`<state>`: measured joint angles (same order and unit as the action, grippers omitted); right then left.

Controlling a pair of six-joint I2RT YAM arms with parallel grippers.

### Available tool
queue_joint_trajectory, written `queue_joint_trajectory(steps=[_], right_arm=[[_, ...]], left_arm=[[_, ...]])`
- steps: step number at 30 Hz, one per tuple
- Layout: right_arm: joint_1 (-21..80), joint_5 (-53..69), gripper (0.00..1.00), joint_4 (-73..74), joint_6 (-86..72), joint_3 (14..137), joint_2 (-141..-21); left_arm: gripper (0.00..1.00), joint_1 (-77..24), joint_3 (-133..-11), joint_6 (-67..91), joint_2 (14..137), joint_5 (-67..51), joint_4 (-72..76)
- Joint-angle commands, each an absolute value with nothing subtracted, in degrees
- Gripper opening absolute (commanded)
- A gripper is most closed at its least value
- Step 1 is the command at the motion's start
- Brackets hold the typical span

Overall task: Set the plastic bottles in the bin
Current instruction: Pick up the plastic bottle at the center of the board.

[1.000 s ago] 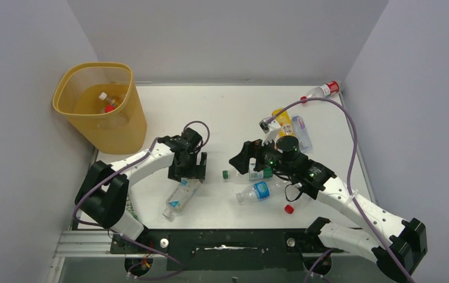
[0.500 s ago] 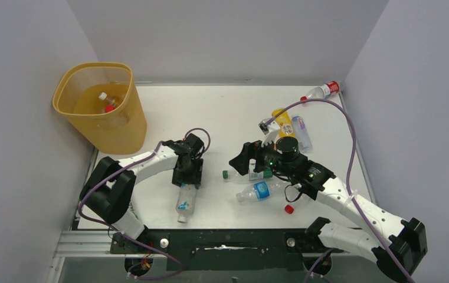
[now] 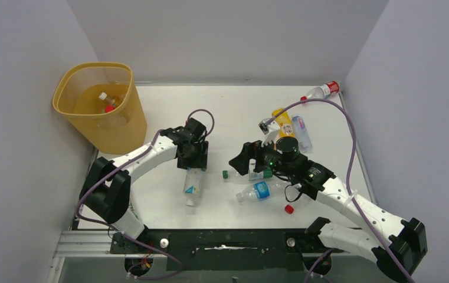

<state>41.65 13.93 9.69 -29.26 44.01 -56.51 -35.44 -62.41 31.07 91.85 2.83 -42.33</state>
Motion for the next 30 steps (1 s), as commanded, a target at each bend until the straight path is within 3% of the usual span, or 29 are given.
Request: queue_joint_trajectory(steps=[1,15,30], right_arm=[[41.5,14.2,0.98,6.4,-29.6,43.8,-55.5],[41.9,13.3,0.98,6.6,-30.1,43.1,-55.2],[42.7,13.5,0.98,5.6,-31.1,42.8,-57.0]], left_arm=[[0.4,-32.5,-70.4,28.4,90.2,4.6,-43.3],[0.4,-19.9,-99.6,20.6,94.5,5.9,-49.7],[0.4,-13.1,-132.1,21.4,103.1,1.9,-53.2]])
